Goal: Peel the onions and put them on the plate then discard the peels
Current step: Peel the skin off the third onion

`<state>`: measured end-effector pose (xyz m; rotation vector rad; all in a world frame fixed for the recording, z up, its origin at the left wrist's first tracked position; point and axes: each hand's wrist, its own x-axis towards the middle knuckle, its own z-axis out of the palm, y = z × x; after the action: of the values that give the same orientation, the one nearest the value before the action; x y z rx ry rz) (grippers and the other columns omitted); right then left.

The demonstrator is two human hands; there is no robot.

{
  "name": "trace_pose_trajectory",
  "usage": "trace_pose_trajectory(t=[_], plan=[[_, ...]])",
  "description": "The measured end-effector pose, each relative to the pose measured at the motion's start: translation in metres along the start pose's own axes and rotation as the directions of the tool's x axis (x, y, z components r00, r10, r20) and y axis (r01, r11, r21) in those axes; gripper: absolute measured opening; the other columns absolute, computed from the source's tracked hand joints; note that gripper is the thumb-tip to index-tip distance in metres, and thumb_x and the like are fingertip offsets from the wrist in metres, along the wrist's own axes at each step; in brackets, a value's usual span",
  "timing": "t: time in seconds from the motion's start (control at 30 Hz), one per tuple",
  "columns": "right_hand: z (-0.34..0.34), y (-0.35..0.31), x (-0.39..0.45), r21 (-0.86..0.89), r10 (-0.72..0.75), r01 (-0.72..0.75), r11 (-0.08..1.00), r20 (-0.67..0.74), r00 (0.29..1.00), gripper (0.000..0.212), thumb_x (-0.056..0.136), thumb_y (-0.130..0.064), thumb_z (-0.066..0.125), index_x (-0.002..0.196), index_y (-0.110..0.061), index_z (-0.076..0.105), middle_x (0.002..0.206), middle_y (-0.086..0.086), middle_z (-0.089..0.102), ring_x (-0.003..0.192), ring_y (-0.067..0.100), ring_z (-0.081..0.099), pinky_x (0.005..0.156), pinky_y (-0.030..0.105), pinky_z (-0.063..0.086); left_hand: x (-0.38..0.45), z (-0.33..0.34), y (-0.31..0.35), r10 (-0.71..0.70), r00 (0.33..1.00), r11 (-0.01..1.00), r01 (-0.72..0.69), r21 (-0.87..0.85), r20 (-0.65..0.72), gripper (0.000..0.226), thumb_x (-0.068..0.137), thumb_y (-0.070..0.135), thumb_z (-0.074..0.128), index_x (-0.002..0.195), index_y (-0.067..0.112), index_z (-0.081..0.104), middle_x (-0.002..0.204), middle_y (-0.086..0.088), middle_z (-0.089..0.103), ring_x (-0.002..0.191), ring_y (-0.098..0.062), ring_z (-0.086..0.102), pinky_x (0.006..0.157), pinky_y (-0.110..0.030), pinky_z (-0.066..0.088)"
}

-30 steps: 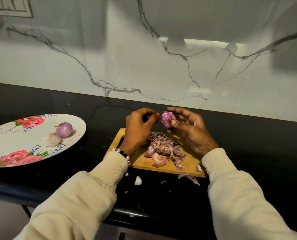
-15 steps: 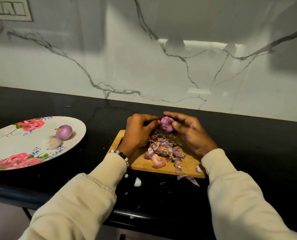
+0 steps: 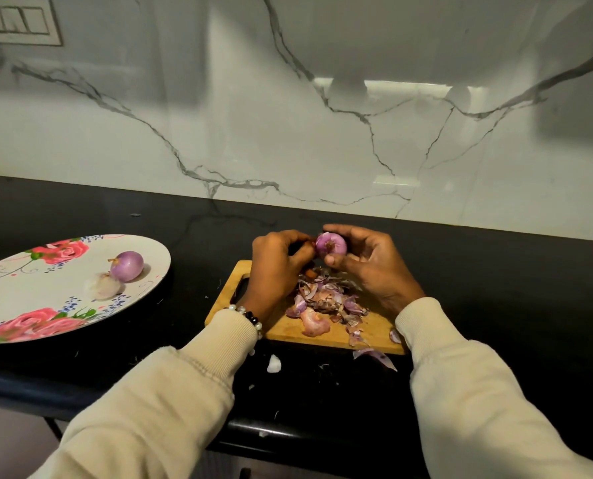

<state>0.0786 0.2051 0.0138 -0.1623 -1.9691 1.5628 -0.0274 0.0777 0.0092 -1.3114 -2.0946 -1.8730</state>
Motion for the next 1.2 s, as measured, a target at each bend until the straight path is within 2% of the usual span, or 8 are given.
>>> trace_pose_trajectory(t=[0.17, 0.3, 0.57, 0.77, 0.9, 1.0, 1.1, 1.2], plan=[[0.002, 0.003, 0.0, 0.001, -0.012, 0.012, 1.0, 0.004, 1.0, 0.046, 0.082, 0.012, 0.069, 0.119, -0.015, 0.064, 0.123, 0.011, 0.066, 0.115, 0.021, 0.064, 0.094, 0.033, 0.055, -0.002, 0.004, -0.002, -0.07, 0.997, 0.996, 0.068, -0.065, -0.043, 0.011, 0.09, 0.005, 0.066, 0.097, 0.001, 0.074, 0.077, -0.007, 0.073, 0.061, -0.017, 0.07, 0.06, -0.03, 0.06], [0.006, 0.002, 0.0, -0.008, -0.008, 0.008, 1.0, 0.01, 1.0, 0.047, 0.082, 0.014, 0.068, 0.12, -0.013, 0.064, 0.124, 0.011, 0.066, 0.115, 0.02, 0.064, 0.093, 0.031, 0.055, -0.002, 0.007, -0.005, -0.089, 0.991, 0.996, 0.086, -0.032, -0.097, 0.01, 0.087, 0.006, 0.069, 0.094, 0.005, 0.076, 0.076, -0.004, 0.073, 0.065, -0.016, 0.07, 0.065, -0.037, 0.061], [0.01, 0.005, 0.0, -0.003, 0.002, -0.002, 1.0, 0.012, 1.0, 0.048, 0.082, 0.015, 0.066, 0.122, -0.012, 0.064, 0.124, 0.009, 0.066, 0.115, 0.018, 0.064, 0.092, 0.028, 0.055, 0.0, 0.007, -0.006, -0.141, 0.98, 0.99, 0.14, -0.018, -0.139, 0.007, 0.085, 0.006, 0.071, 0.089, 0.007, 0.076, 0.073, -0.001, 0.072, 0.066, -0.014, 0.07, 0.063, -0.032, 0.061], [0.006, 0.004, 0.001, 0.04, -0.004, 0.004, 0.999, 0.023, 1.0, 0.048, 0.084, 0.015, 0.064, 0.124, -0.012, 0.061, 0.126, 0.008, 0.064, 0.116, 0.014, 0.064, 0.096, 0.03, 0.053, 0.001, 0.007, -0.004, -0.225, 0.971, 0.961, 0.209, -0.183, -0.077, 0.011, 0.091, 0.004, 0.062, 0.09, 0.006, 0.073, 0.079, -0.009, 0.071, 0.064, -0.017, 0.067, 0.056, -0.027, 0.055], [0.005, 0.002, 0.0, 0.057, 0.011, -0.012, 0.998, 0.013, 1.0, 0.047, 0.087, 0.01, 0.063, 0.128, -0.012, 0.059, 0.126, 0.006, 0.062, 0.118, 0.016, 0.062, 0.099, 0.033, 0.053, 0.004, 0.008, -0.004, -0.333, 0.943, 0.882, 0.308, -0.356, -0.007, 0.016, 0.095, 0.003, 0.056, 0.089, 0.001, 0.071, 0.074, -0.011, 0.068, 0.059, -0.017, 0.062, 0.051, -0.027, 0.05], [0.004, 0.003, -0.001, 0.094, 0.029, -0.029, 0.995, 0.009, 1.0, 0.047, 0.088, 0.009, 0.063, 0.13, -0.012, 0.058, 0.127, 0.006, 0.06, 0.116, 0.019, 0.063, 0.096, 0.034, 0.054, 0.004, 0.007, 0.001, -0.442, 0.891, 0.743, 0.428, -0.515, 0.104, 0.019, 0.098, 0.005, 0.052, 0.094, -0.004, 0.068, 0.068, -0.007, 0.067, 0.056, -0.014, 0.062, 0.048, -0.024, 0.048], [0.004, 0.002, 0.0, 0.128, 0.051, -0.05, 0.99, 0.0, 0.999, 0.047, 0.089, 0.008, 0.063, 0.131, -0.012, 0.057, 0.126, 0.006, 0.06, 0.109, 0.017, 0.067, 0.093, 0.034, 0.056, 0.005, 0.005, 0.005, -0.508, 0.842, 0.638, 0.51, -0.576, 0.183, 0.022, 0.099, 0.008, 0.049, 0.097, -0.001, 0.068, 0.069, -0.004, 0.07, 0.058, -0.012, 0.066, 0.052, -0.024, 0.053], [0.005, 0.002, -0.001, 0.169, 0.05, -0.049, 0.984, -0.003, 0.999, 0.046, 0.088, 0.007, 0.064, 0.13, -0.011, 0.057, 0.123, 0.007, 0.061, 0.108, 0.02, 0.068, 0.093, 0.037, 0.056, 0.005, 0.004, 0.008, -0.526, 0.825, 0.605, 0.534, -0.591, 0.206, 0.023, 0.1, 0.011, 0.048, 0.1, 0.0, 0.069, 0.073, -0.006, 0.071, 0.06, -0.013, 0.067, 0.053, -0.023, 0.054]])
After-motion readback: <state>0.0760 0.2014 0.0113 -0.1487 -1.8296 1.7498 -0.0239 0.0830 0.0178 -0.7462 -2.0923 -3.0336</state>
